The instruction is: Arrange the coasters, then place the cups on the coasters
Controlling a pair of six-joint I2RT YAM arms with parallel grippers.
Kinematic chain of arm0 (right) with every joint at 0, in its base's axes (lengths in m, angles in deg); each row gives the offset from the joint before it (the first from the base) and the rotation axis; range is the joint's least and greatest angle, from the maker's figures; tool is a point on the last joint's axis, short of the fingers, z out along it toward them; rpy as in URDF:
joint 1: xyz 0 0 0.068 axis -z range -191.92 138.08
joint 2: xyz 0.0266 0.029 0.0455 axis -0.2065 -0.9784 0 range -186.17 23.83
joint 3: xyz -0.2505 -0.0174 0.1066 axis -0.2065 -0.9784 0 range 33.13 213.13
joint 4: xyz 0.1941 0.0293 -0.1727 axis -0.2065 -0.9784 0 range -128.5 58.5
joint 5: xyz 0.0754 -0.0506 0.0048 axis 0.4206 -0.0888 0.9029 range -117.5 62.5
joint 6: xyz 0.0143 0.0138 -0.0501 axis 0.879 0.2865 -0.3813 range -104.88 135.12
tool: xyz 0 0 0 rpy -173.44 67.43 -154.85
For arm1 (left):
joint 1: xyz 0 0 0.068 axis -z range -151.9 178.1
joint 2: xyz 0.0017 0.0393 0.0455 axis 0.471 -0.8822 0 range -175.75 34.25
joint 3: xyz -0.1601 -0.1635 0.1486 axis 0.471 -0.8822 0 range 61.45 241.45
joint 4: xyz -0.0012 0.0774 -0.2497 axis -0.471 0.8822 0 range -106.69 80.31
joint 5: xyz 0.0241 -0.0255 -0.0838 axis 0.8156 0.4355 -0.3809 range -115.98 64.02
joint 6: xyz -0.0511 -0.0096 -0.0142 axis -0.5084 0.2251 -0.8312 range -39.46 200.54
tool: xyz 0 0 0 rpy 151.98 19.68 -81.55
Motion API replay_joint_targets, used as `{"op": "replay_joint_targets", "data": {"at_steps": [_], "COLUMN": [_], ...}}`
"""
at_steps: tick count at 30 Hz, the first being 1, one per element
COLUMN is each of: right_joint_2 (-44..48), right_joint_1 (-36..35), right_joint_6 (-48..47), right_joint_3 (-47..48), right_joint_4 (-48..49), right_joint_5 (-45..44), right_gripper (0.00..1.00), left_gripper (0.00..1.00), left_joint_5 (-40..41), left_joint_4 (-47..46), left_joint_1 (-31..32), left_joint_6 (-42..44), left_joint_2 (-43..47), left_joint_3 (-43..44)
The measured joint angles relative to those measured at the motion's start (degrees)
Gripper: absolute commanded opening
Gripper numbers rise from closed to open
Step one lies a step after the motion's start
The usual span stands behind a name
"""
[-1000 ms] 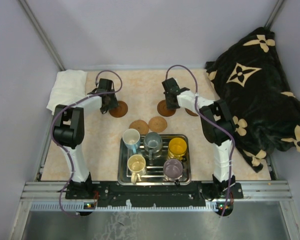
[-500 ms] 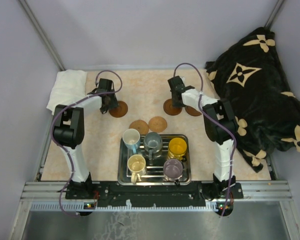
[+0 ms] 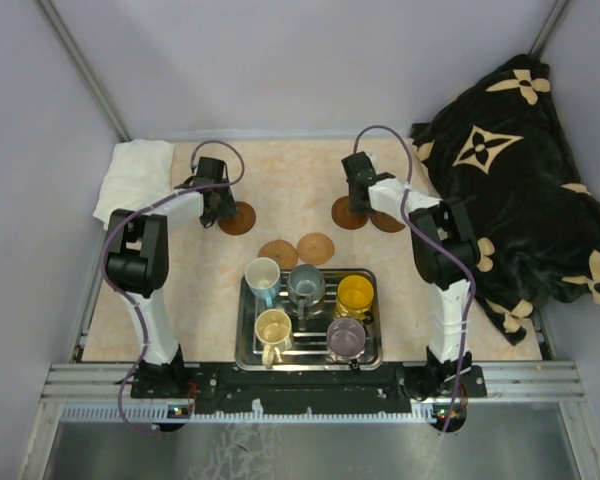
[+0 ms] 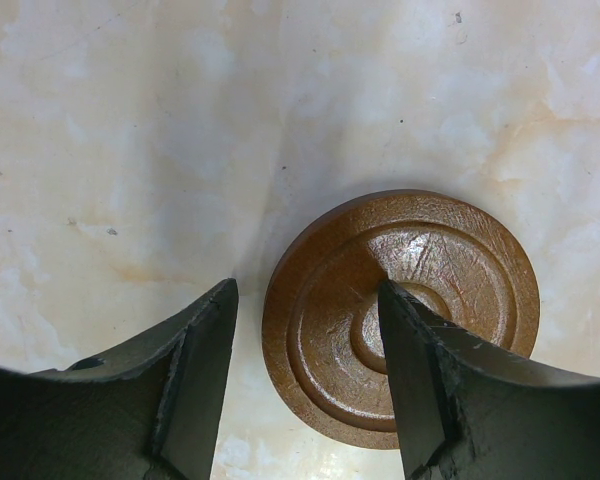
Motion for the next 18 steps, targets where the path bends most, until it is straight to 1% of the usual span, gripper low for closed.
{"op": "replay_joint_targets", "data": {"at_steps": [8, 18], "right_joint_2": [1.95, 2.12], "right_joint_1": [-0.22, -1.36], "right_joint_6": [-0.17, -0.85], "right_joint_3": [-3.78, -4.11], "right_joint_4": [3.32, 3.48], "right_joint_5": [0.02, -0.90], "right_gripper": [0.23, 0.23], "left_gripper": [0.65, 0.66], "left_joint_5": [0.00, 0.02], "left_joint_4": [0.09, 0.15], "left_joint_1": [-0.02, -0.02], "left_joint_6": [-0.09, -0.11], "left_joint_2": [0.00, -0.02], "left_joint_3": [0.00, 0.00]}}
